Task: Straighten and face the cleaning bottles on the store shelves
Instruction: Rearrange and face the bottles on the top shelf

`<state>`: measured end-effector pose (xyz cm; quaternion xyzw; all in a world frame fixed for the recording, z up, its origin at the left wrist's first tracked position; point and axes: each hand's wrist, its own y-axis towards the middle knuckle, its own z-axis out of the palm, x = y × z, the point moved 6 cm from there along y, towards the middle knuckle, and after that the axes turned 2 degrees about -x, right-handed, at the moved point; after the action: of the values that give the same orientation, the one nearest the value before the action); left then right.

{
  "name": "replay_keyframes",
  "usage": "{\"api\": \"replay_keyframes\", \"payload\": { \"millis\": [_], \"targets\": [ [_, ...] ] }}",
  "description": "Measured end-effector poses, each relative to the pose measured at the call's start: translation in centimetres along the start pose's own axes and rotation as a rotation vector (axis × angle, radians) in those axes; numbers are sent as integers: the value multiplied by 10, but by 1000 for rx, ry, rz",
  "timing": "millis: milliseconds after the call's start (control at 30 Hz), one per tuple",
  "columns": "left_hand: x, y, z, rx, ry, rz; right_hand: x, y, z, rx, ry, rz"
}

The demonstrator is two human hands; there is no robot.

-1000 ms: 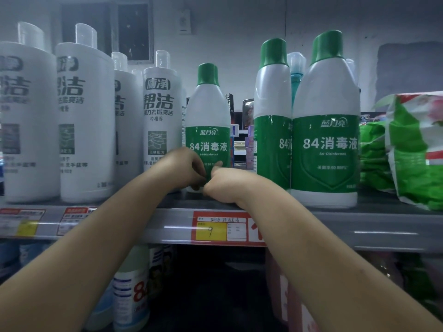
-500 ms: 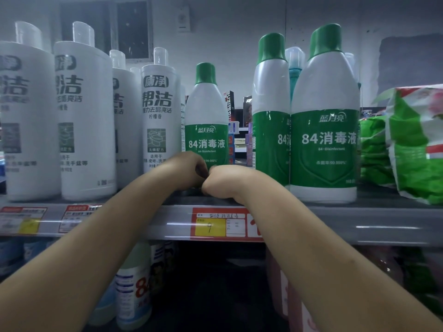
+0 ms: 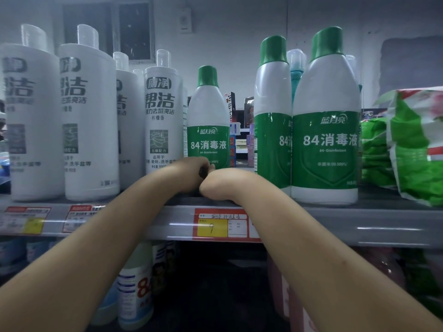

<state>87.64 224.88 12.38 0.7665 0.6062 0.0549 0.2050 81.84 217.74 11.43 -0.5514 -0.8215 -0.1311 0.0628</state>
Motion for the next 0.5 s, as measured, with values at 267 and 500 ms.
{"api": "replay_keyframes", "payload": {
  "millis": [267, 500],
  "targets": [
    [4, 4, 5, 32, 38, -15, -4, 11, 2, -25, 9, 17],
    [6, 5, 9, 74, 50, -30, -7, 19, 6, -48, 201, 115]
  ]
}}
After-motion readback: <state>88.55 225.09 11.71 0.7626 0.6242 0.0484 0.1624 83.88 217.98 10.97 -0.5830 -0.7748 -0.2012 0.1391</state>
